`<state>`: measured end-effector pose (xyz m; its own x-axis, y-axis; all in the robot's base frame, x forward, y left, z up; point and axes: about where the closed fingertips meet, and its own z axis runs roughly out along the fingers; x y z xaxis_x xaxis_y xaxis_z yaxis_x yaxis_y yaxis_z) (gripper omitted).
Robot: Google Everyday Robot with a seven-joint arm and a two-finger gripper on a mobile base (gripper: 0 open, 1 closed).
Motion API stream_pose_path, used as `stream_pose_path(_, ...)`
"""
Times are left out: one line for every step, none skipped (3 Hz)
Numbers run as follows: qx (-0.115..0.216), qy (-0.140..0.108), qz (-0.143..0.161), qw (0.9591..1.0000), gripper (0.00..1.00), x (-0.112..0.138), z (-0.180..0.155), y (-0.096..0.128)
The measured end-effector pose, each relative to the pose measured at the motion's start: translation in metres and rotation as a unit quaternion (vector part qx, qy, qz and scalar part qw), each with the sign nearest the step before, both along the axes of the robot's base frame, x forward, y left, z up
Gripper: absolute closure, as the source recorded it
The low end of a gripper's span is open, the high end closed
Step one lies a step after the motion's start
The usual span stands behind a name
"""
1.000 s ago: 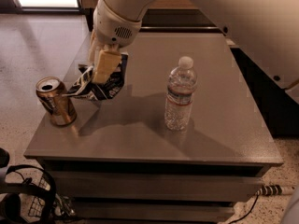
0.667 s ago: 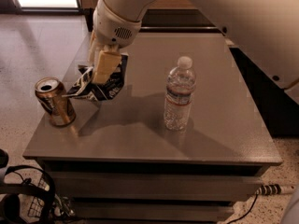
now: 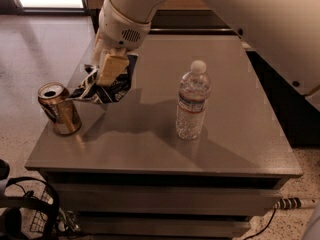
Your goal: Move blue chip bag near orange can
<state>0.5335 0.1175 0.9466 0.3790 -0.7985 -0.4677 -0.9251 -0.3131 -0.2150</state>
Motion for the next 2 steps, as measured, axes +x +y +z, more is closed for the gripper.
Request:
stream_pose_path(0.0, -0.001, 0.001, 1.0, 0.0, -0.0006, 0.0002, 0.0011)
stream_pose_path(0.0, -0.001, 0.001, 1.0, 0.0, -0.0008, 0.0003, 0.0013)
